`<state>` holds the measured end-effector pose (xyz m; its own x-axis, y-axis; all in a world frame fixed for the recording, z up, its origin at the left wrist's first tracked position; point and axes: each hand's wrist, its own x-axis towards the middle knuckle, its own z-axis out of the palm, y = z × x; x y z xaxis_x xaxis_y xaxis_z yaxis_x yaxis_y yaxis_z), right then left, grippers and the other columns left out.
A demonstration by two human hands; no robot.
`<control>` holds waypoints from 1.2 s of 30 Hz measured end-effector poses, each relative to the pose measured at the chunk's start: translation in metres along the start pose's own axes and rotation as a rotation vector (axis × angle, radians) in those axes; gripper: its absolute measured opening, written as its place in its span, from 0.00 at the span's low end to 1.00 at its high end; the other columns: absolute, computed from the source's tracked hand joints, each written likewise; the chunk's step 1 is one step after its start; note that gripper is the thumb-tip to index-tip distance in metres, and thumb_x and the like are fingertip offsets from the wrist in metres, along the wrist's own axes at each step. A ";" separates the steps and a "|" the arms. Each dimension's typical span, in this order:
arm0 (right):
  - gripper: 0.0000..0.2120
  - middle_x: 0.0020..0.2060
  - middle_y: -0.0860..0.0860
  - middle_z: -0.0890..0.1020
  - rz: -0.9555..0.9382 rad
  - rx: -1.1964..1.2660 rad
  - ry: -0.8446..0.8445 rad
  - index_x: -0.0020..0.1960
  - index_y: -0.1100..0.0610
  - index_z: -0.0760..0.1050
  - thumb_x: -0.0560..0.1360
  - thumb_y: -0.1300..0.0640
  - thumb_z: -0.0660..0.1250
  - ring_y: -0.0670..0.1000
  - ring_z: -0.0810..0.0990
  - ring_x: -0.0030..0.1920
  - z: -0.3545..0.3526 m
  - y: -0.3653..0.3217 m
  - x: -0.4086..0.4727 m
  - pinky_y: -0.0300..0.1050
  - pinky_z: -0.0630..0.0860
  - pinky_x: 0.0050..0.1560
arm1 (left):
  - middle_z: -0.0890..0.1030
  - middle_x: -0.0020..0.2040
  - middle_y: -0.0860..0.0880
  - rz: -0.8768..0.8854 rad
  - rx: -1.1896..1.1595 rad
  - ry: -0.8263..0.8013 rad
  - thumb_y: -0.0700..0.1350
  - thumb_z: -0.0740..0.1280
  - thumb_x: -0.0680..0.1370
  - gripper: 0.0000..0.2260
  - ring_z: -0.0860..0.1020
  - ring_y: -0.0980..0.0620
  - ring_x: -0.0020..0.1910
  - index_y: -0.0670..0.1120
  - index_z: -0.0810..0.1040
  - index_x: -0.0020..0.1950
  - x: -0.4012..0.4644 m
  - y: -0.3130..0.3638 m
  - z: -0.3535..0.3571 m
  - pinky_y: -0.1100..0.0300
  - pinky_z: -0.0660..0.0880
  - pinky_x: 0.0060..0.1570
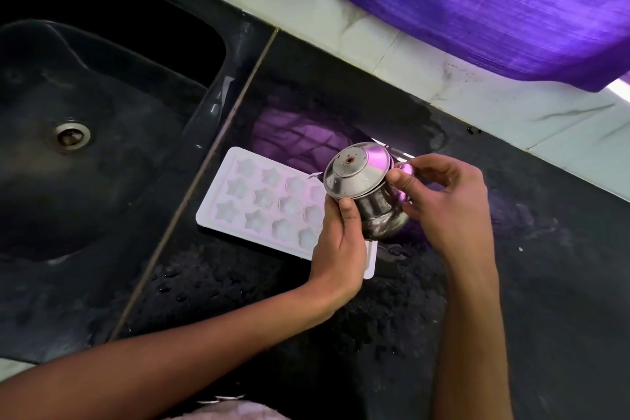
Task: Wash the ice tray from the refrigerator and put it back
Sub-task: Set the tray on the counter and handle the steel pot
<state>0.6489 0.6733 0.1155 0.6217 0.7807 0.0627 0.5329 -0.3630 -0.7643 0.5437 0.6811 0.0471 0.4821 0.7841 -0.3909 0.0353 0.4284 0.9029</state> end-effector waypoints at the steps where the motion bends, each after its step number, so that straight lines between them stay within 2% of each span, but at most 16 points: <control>1: 0.05 0.37 0.46 0.83 -0.001 -0.004 -0.002 0.40 0.49 0.80 0.68 0.50 0.75 0.51 0.82 0.42 0.000 0.000 0.000 0.59 0.80 0.45 | 0.65 0.73 0.59 -0.004 0.001 0.000 0.66 0.39 0.70 0.32 0.66 0.55 0.70 0.62 0.50 0.75 0.000 0.001 0.000 0.64 0.59 0.61; 5: 0.05 0.36 0.47 0.82 -0.009 -0.011 -0.004 0.39 0.47 0.79 0.69 0.51 0.75 0.51 0.82 0.41 0.000 -0.001 0.000 0.59 0.80 0.44 | 0.65 0.72 0.58 -0.013 0.000 -0.004 0.63 0.40 0.75 0.27 0.66 0.55 0.70 0.62 0.50 0.75 -0.001 0.003 0.000 0.64 0.59 0.60; 9: 0.04 0.37 0.47 0.82 -0.019 -0.012 -0.006 0.39 0.47 0.79 0.69 0.51 0.74 0.52 0.82 0.41 -0.001 -0.003 0.000 0.59 0.80 0.44 | 0.65 0.73 0.58 -0.001 0.009 -0.014 0.65 0.39 0.70 0.34 0.66 0.55 0.70 0.61 0.50 0.76 -0.002 0.005 0.000 0.64 0.59 0.60; 13: 0.04 0.38 0.46 0.83 -0.017 -0.015 -0.003 0.43 0.49 0.80 0.69 0.51 0.74 0.50 0.82 0.42 -0.002 -0.005 -0.001 0.58 0.80 0.45 | 0.65 0.73 0.58 0.014 0.006 -0.019 0.66 0.39 0.69 0.34 0.66 0.55 0.70 0.60 0.50 0.76 -0.003 0.005 0.001 0.63 0.59 0.61; 17: 0.03 0.37 0.45 0.82 -0.023 -0.016 0.010 0.42 0.48 0.80 0.70 0.51 0.73 0.48 0.81 0.41 -0.004 -0.008 -0.003 0.58 0.80 0.44 | 0.67 0.72 0.58 0.040 0.002 -0.009 0.66 0.40 0.70 0.33 0.67 0.55 0.69 0.60 0.52 0.75 -0.003 0.004 0.001 0.62 0.60 0.62; 25: 0.02 0.37 0.42 0.81 -0.036 0.037 0.017 0.43 0.48 0.79 0.74 0.53 0.69 0.46 0.81 0.40 -0.004 -0.006 -0.009 0.57 0.81 0.45 | 0.66 0.66 0.65 0.110 -0.004 0.013 0.67 0.41 0.74 0.29 0.66 0.63 0.61 0.63 0.50 0.74 -0.006 0.007 0.002 0.64 0.61 0.59; 31: 0.03 0.40 0.54 0.81 -0.001 0.123 -0.009 0.46 0.54 0.79 0.77 0.58 0.66 0.48 0.80 0.39 -0.003 -0.002 -0.013 0.58 0.81 0.43 | 0.65 0.73 0.61 0.137 0.016 0.053 0.65 0.44 0.73 0.29 0.68 0.57 0.68 0.64 0.48 0.75 -0.009 0.002 0.001 0.63 0.63 0.61; 34: 0.03 0.39 0.55 0.81 -0.005 0.137 -0.037 0.46 0.56 0.79 0.77 0.59 0.66 0.46 0.79 0.37 -0.004 -0.003 -0.015 0.58 0.81 0.42 | 0.64 0.73 0.61 0.142 0.007 0.066 0.64 0.45 0.77 0.26 0.67 0.57 0.69 0.64 0.47 0.75 -0.012 0.001 0.002 0.63 0.62 0.62; 36: 0.04 0.37 0.51 0.81 -0.021 0.115 -0.060 0.44 0.53 0.79 0.76 0.59 0.67 0.46 0.79 0.36 -0.004 -0.004 -0.016 0.57 0.81 0.41 | 0.63 0.74 0.60 0.130 -0.010 0.057 0.62 0.44 0.77 0.25 0.66 0.59 0.68 0.64 0.46 0.75 -0.015 -0.001 0.002 0.64 0.61 0.61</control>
<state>0.6392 0.6606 0.1202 0.5738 0.8179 0.0436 0.4741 -0.2883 -0.8319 0.5384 0.6677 0.0524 0.4316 0.8574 -0.2802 -0.0334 0.3256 0.9449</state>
